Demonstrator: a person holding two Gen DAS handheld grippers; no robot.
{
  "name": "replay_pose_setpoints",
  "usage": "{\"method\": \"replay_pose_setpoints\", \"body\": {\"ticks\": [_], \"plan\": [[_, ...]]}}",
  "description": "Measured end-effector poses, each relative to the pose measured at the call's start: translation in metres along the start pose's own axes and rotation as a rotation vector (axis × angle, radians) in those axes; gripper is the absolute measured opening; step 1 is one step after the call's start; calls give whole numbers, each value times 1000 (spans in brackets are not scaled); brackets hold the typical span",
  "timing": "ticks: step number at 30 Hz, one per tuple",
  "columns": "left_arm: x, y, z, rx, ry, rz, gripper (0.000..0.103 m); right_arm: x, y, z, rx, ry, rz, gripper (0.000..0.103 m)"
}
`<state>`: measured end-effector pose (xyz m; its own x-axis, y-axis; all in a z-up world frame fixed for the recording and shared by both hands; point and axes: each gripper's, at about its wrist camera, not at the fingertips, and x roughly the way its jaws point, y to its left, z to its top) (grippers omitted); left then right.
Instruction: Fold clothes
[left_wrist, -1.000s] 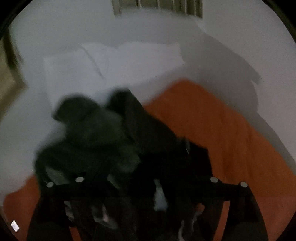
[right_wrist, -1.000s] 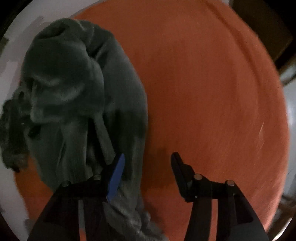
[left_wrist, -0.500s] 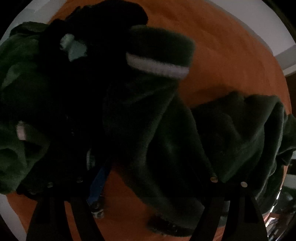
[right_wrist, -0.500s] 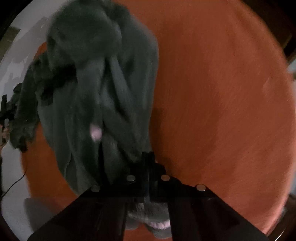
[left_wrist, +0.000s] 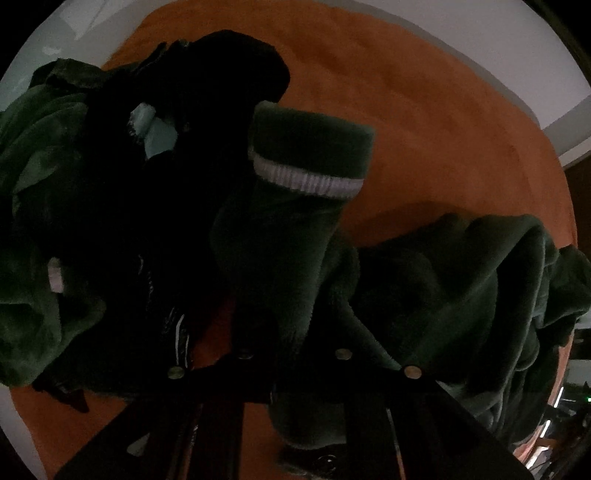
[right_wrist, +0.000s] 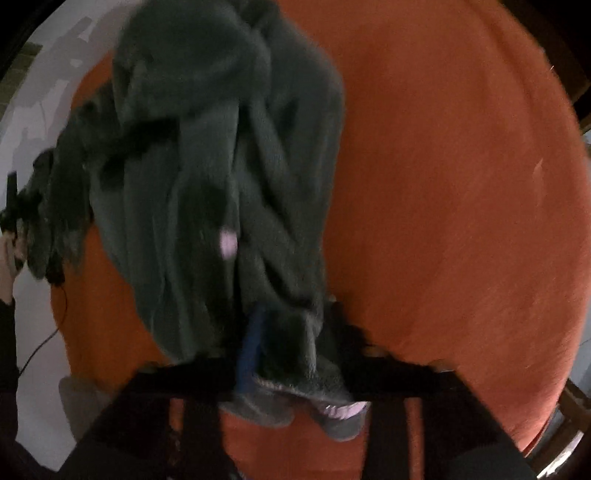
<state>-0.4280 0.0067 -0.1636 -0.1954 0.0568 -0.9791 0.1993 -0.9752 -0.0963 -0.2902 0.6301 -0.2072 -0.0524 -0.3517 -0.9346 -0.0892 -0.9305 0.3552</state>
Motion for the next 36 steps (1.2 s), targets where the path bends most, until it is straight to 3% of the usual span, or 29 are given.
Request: {"method": "replay_pose_setpoints", "body": {"ticks": [3,8,9,10,11,12,16,20,24,26,31,34,36], "plan": [[-6,1,-2,-16,-13,-8,12,25,-2,-9,-13,72,29,69],[-20,1,4,-33,-65,-14,12,47,-11,1,-72,132,-19,69],[-22,0,6,-39,-77,-16,12,55,-13,0,-84,157,-20,61],[-25,-1,7,-45,-89,-19,12,63,-15,0,-96,179,-21,30],[-28,-2,10,-48,-100,-20,12,67,-14,0,-107,187,-27,17],[-32,-4,11,-48,-115,-16,12,68,-11,1,-123,178,-49,16],[-50,-10,19,-56,-171,16,12,34,-3,19,-127,16,-250,11],[-83,-11,34,-89,-276,63,11,-47,5,47,-118,-291,-502,11],[-128,-5,63,-164,-424,222,11,-113,6,73,-108,-498,-660,11],[-147,-6,84,-186,-487,282,11,-130,8,85,-136,-533,-746,11],[-169,-11,127,-243,-566,435,11,-175,-11,137,-90,-634,-831,11],[-172,-2,142,-327,-600,477,11,-215,-41,182,-2,-706,-870,11],[-171,5,143,-368,-616,506,11,-214,-56,223,81,-710,-852,11]]}}
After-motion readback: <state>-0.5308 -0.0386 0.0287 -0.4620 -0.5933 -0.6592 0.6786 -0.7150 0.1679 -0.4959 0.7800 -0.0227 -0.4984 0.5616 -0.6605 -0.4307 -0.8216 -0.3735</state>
